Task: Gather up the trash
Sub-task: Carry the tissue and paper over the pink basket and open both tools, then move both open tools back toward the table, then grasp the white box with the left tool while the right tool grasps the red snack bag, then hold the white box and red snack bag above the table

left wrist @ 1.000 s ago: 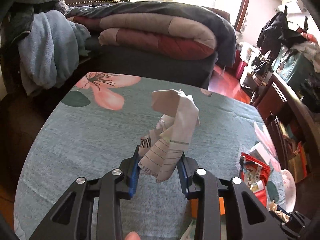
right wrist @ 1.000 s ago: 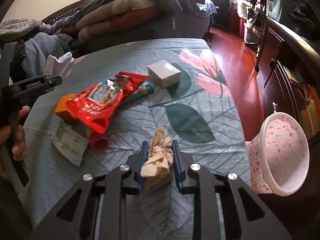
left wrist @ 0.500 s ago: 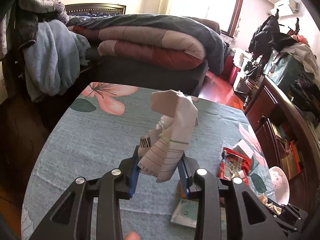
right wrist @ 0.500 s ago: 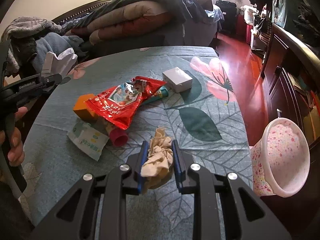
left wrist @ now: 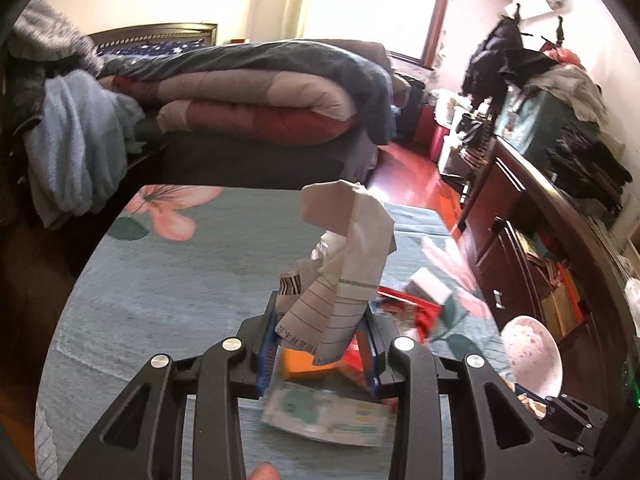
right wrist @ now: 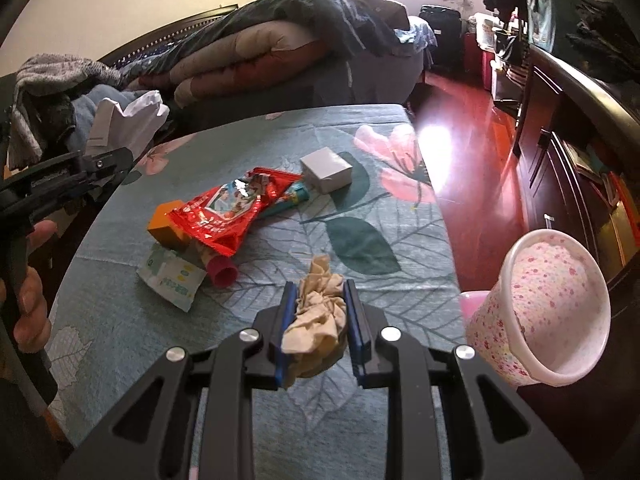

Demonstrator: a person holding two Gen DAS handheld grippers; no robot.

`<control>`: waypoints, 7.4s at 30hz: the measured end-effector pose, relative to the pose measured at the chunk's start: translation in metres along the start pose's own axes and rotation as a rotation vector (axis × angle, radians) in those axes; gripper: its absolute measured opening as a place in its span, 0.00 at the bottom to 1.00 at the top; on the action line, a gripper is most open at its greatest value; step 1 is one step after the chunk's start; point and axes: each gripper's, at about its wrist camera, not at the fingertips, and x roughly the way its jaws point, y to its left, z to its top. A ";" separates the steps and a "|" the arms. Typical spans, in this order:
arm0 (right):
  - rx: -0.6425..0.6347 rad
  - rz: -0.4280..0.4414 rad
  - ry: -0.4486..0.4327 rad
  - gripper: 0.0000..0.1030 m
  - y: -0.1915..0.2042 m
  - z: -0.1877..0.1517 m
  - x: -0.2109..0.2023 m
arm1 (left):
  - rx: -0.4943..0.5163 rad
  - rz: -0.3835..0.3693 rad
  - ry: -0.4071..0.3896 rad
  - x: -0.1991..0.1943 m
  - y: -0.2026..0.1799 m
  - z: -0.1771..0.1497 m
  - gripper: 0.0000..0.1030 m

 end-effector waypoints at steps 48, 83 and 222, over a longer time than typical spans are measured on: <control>0.411 -0.333 -0.103 0.24 -0.271 -0.049 -0.041 | 0.457 -0.479 0.215 0.095 -0.332 -0.060 0.35; 0.359 -0.304 -0.067 0.72 -0.233 -0.046 -0.022 | 0.385 -0.274 0.107 0.088 -0.282 -0.033 0.81; 0.129 0.220 0.023 0.11 0.048 0.050 0.065 | -0.117 0.222 0.096 0.042 0.084 -0.011 0.39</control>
